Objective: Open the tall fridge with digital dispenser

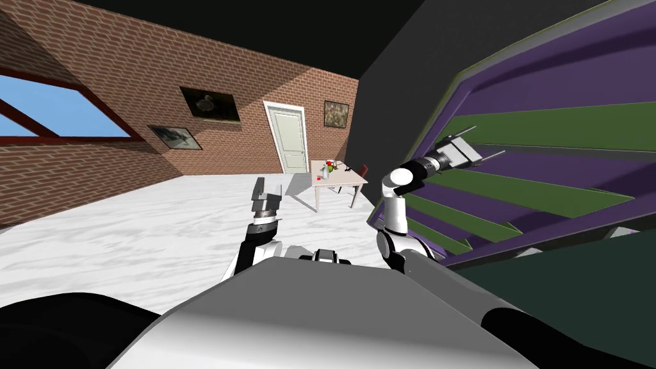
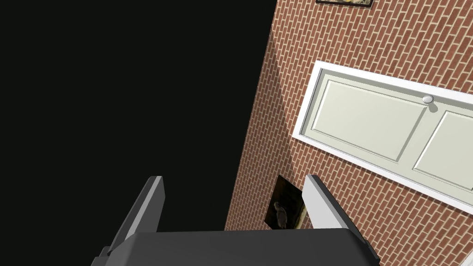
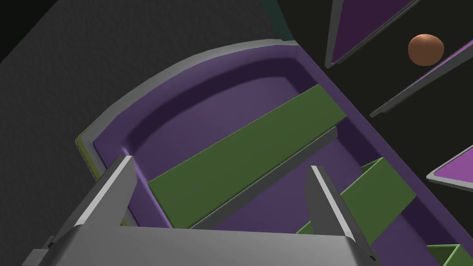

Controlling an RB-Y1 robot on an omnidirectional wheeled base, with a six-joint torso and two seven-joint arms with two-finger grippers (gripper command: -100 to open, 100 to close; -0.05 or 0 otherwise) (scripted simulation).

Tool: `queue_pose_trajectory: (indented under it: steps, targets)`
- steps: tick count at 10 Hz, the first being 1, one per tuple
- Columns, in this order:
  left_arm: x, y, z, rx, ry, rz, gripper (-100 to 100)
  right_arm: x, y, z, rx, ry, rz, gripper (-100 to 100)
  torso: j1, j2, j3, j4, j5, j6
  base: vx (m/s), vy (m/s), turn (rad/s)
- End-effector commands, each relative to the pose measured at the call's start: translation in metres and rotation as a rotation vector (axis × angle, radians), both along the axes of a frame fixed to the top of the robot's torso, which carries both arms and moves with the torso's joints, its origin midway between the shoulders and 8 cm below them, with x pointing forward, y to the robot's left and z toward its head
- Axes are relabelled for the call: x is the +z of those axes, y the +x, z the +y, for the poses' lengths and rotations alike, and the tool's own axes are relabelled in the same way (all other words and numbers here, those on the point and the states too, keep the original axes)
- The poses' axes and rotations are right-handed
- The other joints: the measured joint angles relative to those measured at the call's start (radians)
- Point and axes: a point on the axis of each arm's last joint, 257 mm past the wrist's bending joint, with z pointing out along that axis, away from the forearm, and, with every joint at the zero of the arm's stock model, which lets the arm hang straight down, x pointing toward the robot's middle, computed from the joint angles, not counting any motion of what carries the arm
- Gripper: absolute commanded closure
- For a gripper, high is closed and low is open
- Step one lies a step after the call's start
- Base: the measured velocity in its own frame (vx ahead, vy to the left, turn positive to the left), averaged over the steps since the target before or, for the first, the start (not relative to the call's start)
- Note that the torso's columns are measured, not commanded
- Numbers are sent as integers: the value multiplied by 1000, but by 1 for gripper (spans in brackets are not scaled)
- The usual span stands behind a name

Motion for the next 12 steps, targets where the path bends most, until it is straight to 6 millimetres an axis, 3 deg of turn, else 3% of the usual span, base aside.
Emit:
queue_pose_trajectory:
  steps: [1, 4, 5, 7, 8, 10, 12]
  targets:
    - [0, 0, 0, 0, 0, 0, 0, 12, -4, 5, -99, -76, 62, -100, 0, 2, 2, 1, 0, 0, -22, -33, -9]
    - [0, 0, 0, 0, 0, 0, 0, 22, -17, 15, -169, -129, 62, -100, 12, -6, -4, -2, 4, -1, -12, -15, -2]
    - [0, 0, 0, 0, 0, 0, 0, 31, 6, 29, -213, -244, 176, -100, 12, -7, -5, -2, 4, -1, 128, 165, -266]
    - [0, 0, 0, 0, 0, 0, 0, 46, 18, 33, -320, -352, 289, -100, 19, -13, -8, -4, 6, -2, 129, 196, -94]
    - [0, 0, 0, 0, 0, 0, 0, 49, 22, 30, -383, -394, 338, -100, 9, -7, -5, -2, 3, -1, 36, 56, 44]
    - [0, 0, 0, 0, 0, 0, 0, 51, 24, 34, -441, -436, 364, -100, 1, 1, 1, 0, 0, 0, -1, -13, -2]
    - [0, 0, 0, 0, 0, 0, 0, 56, 19, 44, -489, -472, 363, -100, 9, -3, -2, -1, 3, 0, -14, -16, -3]
